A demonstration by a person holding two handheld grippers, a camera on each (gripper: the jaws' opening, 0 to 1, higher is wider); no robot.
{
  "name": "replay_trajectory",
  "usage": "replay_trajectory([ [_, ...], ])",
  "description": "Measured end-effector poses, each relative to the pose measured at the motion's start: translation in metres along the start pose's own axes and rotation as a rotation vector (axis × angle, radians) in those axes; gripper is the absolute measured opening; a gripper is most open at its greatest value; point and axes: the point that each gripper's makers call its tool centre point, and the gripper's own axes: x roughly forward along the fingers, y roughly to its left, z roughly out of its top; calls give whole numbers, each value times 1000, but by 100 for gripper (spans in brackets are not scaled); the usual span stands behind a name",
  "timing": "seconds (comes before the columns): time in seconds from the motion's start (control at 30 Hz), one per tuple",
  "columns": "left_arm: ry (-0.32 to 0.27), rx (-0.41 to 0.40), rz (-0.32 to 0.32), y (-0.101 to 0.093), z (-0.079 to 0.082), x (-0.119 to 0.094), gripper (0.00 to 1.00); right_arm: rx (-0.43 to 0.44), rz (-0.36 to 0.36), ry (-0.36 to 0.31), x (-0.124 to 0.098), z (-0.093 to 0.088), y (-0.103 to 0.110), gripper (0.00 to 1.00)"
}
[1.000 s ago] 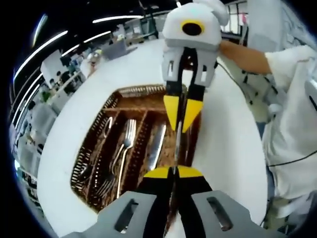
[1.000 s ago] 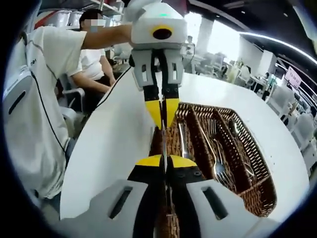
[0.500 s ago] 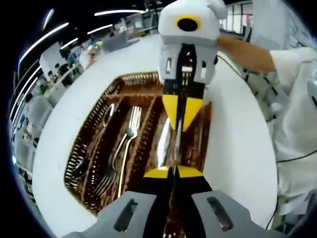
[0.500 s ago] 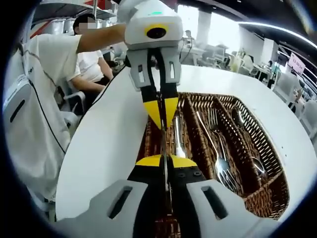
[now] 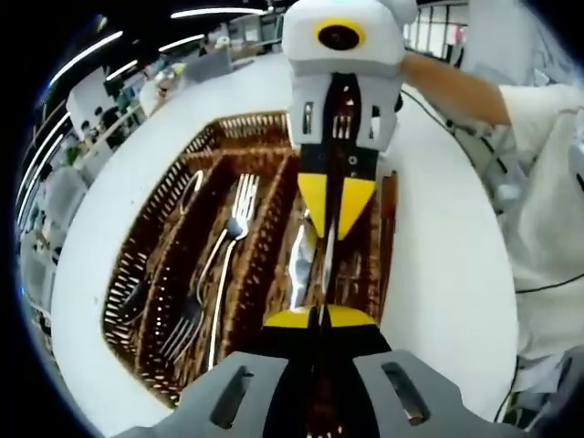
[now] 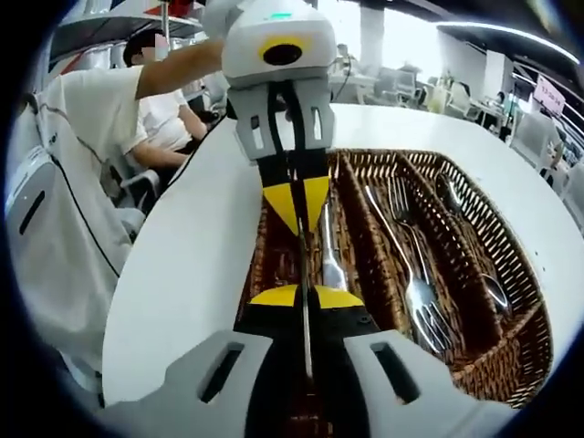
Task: Arrange the knives, forks, and spoons in their matching storage slots by inserting each utensil handle-first until every utensil is classified and aligned in the correct compartment
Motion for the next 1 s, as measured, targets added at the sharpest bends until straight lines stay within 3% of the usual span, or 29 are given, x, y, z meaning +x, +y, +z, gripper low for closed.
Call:
replay_trajectory([
  [0.5, 39, 18, -3, 4, -12, 13, 2, -12, -14, 46, 12, -12, -6, 4],
  [1.0, 30, 7, 1, 3, -13, 11, 2, 30, -2, 25, 13, -13, -6, 5],
])
